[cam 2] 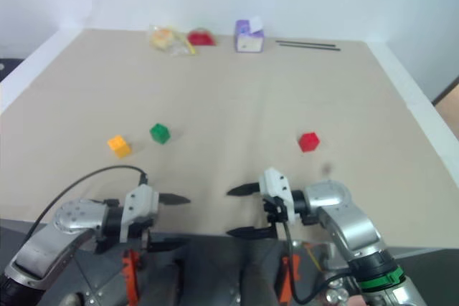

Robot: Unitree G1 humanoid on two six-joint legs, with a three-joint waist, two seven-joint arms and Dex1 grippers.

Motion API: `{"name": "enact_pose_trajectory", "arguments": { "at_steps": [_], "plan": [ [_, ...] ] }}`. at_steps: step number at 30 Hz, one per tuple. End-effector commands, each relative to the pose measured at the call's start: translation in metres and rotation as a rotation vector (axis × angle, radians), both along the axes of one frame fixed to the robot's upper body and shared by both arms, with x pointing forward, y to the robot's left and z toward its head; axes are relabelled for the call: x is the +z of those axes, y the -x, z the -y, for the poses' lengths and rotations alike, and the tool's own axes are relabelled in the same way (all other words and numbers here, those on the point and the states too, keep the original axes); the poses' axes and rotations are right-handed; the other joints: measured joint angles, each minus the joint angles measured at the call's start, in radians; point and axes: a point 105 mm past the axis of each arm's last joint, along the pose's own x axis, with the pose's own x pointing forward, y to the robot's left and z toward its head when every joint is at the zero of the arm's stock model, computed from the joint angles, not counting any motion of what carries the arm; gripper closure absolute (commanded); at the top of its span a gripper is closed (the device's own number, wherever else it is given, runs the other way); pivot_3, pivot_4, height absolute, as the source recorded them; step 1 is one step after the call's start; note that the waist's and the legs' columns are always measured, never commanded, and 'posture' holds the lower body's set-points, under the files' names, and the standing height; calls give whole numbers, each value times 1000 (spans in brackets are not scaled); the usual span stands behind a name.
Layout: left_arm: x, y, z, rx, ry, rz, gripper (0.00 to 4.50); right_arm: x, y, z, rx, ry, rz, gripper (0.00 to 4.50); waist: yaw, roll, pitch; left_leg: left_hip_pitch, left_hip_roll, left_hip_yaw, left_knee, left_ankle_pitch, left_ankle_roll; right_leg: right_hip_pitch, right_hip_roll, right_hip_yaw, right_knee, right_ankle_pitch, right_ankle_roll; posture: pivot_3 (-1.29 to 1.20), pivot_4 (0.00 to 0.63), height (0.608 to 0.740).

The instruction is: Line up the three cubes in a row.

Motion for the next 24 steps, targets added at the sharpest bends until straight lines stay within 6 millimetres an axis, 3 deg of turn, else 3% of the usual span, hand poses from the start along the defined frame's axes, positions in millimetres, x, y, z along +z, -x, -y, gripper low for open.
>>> {"name": "enact_pose_trajectory", "arguments": {
  "at_steps": [1,19,21,24],
  "plan": [
    [8,0,2,-16,13,38,23,4,3,-2,21,-7,25,0,0,0,0,0,0,0,0,0,0,0,0,0,0,0,0,0,150,740],
    [10,-2,2,-13,27,47,23,3,2,-3,10,-10,22,0,0,0,0,0,0,0,0,0,0,0,0,0,0,0,0,0,150,740],
    [13,-7,2,4,37,54,23,5,-2,-3,-21,-25,25,0,0,0,0,0,0,0,0,0,0,0,0,0,0,0,0,0,150,740],
    [29,-34,6,99,107,85,23,21,-34,-1,-205,-81,-4,0,0,0,0,0,0,0,0,0,0,0,0,0,0,0,0,0,150,740]
  ]
}}
